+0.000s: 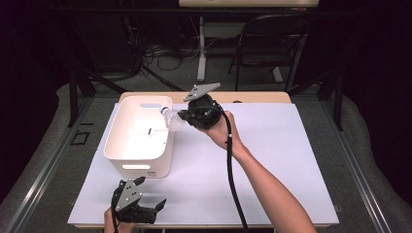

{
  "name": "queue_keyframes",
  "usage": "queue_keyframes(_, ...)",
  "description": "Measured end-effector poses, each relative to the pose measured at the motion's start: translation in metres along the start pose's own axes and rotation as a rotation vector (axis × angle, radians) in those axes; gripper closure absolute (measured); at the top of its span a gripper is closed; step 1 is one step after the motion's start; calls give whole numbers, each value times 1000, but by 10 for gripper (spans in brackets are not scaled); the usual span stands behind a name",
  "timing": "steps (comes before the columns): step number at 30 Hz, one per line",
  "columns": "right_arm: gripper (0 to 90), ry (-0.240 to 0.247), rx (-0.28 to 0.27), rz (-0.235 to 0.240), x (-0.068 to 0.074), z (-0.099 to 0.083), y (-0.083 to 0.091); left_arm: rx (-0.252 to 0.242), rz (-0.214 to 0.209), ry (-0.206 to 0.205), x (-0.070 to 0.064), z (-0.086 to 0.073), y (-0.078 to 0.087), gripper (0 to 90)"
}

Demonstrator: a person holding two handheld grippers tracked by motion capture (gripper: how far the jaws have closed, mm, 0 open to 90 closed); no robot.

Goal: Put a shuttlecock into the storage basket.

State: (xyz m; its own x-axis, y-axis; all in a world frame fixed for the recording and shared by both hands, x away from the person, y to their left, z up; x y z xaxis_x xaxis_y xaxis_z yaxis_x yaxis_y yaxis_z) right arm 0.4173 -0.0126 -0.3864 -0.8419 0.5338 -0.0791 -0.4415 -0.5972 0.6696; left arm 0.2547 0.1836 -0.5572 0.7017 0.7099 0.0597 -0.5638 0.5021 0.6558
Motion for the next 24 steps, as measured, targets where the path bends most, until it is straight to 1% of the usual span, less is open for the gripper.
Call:
queue_keyframes(1, 900, 3, -2, 0, 0, 1, 0, 0, -1, 4, 0, 0, 0, 0)
queue_keyframes(7, 900, 6, 0, 6, 3, 7, -4, 3, -1, -8, -1, 1, -1, 0)
queue_keyframes(10, 900, -3, -1, 17, 4, 8, -6, 2, 2, -9, -1, 2, -2, 0)
queue_keyframes(15, 900, -9, 0, 23, 5, 10, -9, -1, -1, -7, -2, 2, -1, 0)
queue_keyframes(18, 900, -8, 2, 25, 6, 12, -10, -1, -3, -14, -2, 3, -1, 0)
queue_keyframes(21, 900, 3, 4, 27, 7, 16, -12, 2, -7, -10, -2, 3, -2, 0)
queue_keyframes(24, 900, 3, 3, 35, 8, 19, -14, 4, -5, -20, -2, 2, -2, 0)
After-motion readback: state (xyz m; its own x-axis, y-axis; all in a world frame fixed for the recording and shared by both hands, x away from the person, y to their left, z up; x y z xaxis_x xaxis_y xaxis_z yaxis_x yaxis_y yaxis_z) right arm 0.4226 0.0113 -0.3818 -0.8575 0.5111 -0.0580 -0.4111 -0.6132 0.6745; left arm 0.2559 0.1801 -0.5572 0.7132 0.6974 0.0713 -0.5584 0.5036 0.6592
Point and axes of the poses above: each handheld gripper's, and its own axes: y roughly backward along the jaws, z roughly out of its top, x roughly to its left, the point moved 4 cm from there along -y, roughly forward along the jaws, and after that the axes turned 10 degrees about x, right-handed, at the moved point
